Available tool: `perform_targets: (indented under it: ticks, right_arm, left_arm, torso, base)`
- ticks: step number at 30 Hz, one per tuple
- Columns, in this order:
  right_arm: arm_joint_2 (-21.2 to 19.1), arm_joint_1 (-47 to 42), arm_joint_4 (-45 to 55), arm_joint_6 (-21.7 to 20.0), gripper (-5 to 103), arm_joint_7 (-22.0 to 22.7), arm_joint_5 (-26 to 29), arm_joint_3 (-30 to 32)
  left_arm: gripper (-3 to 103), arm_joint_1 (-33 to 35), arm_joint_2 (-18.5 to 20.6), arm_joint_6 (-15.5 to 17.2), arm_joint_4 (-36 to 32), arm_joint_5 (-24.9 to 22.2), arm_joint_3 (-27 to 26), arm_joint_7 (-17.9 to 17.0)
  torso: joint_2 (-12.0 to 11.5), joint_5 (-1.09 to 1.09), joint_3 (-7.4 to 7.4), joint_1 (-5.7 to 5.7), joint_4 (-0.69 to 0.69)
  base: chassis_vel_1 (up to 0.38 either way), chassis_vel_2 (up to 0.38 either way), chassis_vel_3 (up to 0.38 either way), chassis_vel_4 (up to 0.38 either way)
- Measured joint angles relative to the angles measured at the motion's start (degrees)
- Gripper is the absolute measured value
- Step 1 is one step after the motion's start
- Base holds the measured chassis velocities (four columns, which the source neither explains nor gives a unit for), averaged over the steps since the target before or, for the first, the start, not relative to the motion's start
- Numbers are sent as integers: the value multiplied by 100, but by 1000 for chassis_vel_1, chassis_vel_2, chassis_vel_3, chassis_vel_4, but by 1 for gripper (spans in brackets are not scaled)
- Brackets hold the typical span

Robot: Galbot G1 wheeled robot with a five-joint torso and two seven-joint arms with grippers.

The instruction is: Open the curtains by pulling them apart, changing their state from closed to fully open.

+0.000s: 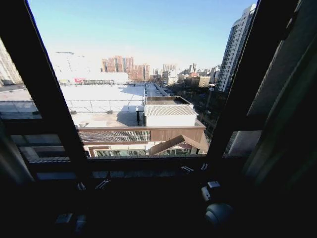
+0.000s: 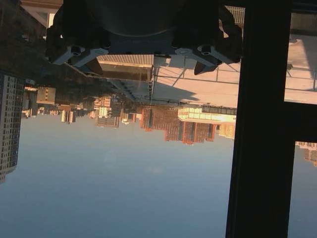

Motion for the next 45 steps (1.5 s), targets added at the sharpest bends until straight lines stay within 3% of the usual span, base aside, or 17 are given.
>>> perform_targets:
  ticks: [15,45]
  right_arm:
    - [-54,-1,8,87,100,-39,-3,-4]
    - [211,-129,125,100,100,-59,-354,-244]
  left_arm:
    - [100,66,-63,-22,-58,108,36,6]
    - [100,143,-5,-38,-146,31,-44,5]
  torso:
    - [0,2,0,1,-1]
    - [0,2,0,-1,0]
  base:
    - [349,352,-346,-360]
    - [350,358,-358,-361]
